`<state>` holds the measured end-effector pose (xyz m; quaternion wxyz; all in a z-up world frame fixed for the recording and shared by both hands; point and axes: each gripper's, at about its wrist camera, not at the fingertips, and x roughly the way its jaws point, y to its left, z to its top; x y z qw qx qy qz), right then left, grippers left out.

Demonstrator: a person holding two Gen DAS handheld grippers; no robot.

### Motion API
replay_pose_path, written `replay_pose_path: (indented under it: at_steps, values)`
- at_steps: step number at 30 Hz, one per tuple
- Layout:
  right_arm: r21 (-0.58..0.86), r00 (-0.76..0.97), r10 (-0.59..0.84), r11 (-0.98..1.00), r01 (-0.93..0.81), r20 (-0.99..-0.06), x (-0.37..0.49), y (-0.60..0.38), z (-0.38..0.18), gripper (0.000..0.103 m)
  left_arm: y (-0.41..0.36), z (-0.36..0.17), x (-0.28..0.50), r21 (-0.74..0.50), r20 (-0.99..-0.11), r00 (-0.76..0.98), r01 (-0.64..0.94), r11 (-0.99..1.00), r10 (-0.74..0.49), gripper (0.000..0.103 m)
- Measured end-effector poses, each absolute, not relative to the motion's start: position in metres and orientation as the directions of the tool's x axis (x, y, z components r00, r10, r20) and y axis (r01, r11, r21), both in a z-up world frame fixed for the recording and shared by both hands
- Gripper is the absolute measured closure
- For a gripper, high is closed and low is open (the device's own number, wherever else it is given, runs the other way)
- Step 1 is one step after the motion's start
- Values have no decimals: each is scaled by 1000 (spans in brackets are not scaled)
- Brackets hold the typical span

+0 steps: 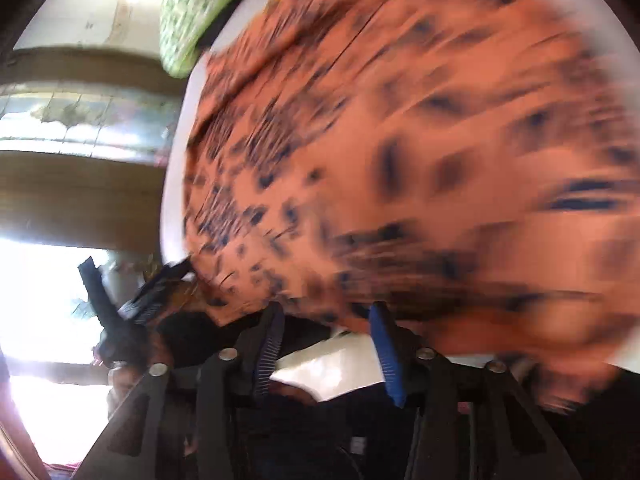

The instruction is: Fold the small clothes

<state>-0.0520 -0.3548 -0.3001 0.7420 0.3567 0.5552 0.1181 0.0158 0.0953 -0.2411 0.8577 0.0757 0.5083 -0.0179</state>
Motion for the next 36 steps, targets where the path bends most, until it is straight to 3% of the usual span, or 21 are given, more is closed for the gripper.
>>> replay_pose_path:
  at_steps: [4,7,10,17,20,21,24,26,29,31,33,36]
  values:
    - [617,459,448,711,337,-767,-91,-419,-275,34,134,-233,32,53,-897,440,29,998,35,18]
    - [565,442,384,710,421,-811,-109,-446,-277,33,142,-243,35,21,-927,375,14,1000,14,18]
    - [575,410,412,673,465,-814,-113,-451,-302,33,132,-257,40,23,-944,330,39,999,9,18]
    - [481,284,389,730,485,-876,-104,-419,-350,34,130,-274,43,6,-958,287,75,997,-15,18]
    - [468,317,353,755,459,-880,-100,-412,-354,34,125,-281,47,-10,-961,274,99,995,-37,18]
    - [470,324,351,758,452,-879,-99,-410,-355,34,122,-283,48,-12,-962,270,109,994,-41,21]
    - [461,347,335,794,396,-876,-94,-399,-356,34,111,-287,46,-30,-962,263,147,989,-68,45]
    - [470,359,341,796,380,-869,-95,-397,-354,38,98,-291,45,-34,-966,246,172,984,-76,55]
    - [464,342,350,812,355,-872,-96,-393,-345,60,89,-292,43,-25,-965,251,197,980,-75,63]
    - [461,318,364,828,319,-875,-96,-385,-337,86,86,-292,41,-33,-966,246,190,981,-81,63]
    - [516,325,424,807,288,-845,-96,-378,-324,89,83,-292,39,-38,-965,247,194,980,-86,62]
    - [606,357,512,758,239,-781,-94,-370,-303,89,88,-290,39,-50,-968,232,195,979,-96,50]
